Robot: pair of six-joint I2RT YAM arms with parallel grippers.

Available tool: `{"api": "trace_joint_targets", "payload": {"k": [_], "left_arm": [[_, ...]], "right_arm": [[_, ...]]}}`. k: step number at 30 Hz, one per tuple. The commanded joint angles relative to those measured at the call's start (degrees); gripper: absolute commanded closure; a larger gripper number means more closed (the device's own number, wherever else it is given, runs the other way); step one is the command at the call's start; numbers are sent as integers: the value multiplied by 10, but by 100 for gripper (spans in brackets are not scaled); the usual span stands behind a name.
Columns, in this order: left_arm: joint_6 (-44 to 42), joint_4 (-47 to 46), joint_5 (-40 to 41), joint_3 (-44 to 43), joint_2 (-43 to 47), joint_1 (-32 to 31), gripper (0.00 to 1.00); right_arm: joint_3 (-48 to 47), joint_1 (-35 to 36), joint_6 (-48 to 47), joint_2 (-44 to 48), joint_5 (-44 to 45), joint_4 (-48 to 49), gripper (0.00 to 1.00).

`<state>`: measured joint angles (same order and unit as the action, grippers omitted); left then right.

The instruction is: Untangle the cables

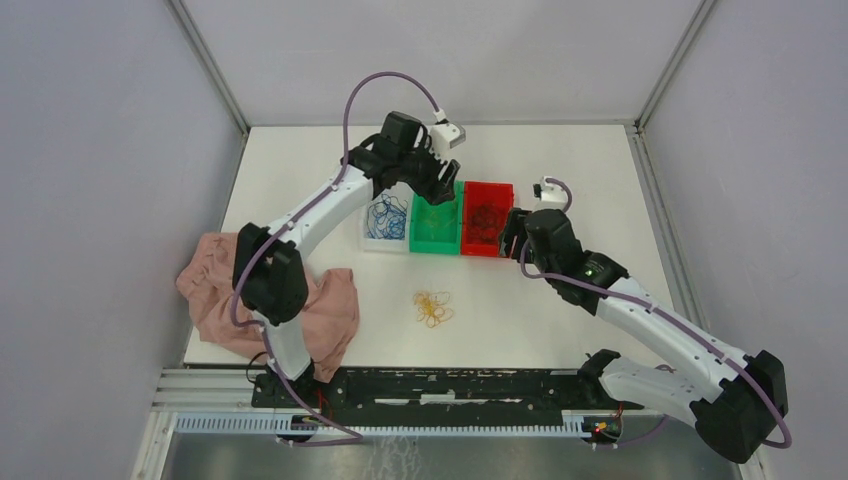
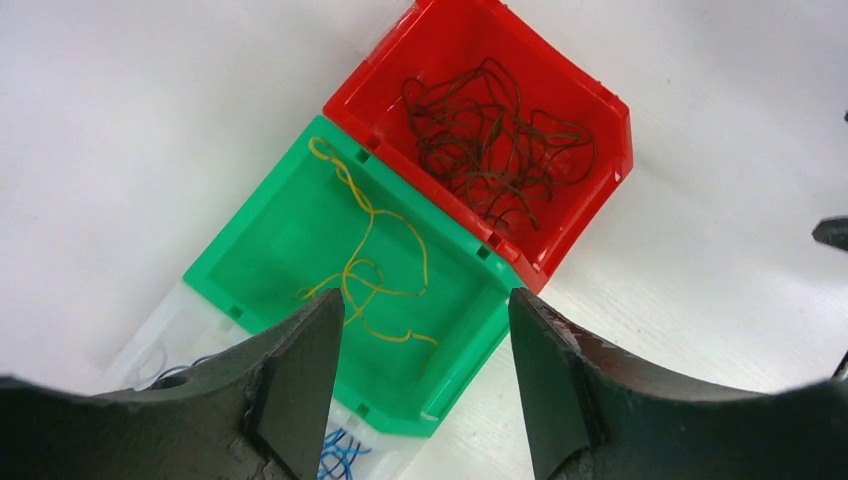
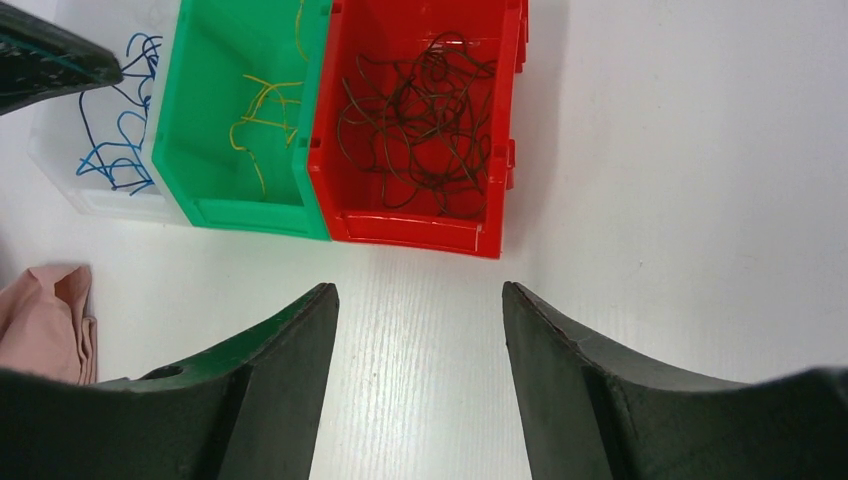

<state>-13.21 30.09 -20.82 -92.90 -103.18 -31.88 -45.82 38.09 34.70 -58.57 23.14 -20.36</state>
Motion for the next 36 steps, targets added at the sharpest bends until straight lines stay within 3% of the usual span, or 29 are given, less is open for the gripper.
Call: {"api": "trace_joint_targets", "payload": {"k": [1,7,16,22,32,36], "left_arm": [[64,-43,-52,-54,-67,0,33],[106,-76,-29,-115,-148,-1,46],[104,-116,1,-116,-180,0,63],[96,-139,17,-93,-184,1,69],[67,-159,53,-33,-158,0,95],[54,-169,62,0,-148,2,97]], "right_arm": [[8,-2,3,17,-1,16,33],[13,-2,0,31,9,1,33],[14,-1,-4,32,18,-5,36],[15,-2,-3,34,13,-8,40],[21,-2,-1,41,12,-10,48],[22,-2,0,42,13,-10,52]]}}
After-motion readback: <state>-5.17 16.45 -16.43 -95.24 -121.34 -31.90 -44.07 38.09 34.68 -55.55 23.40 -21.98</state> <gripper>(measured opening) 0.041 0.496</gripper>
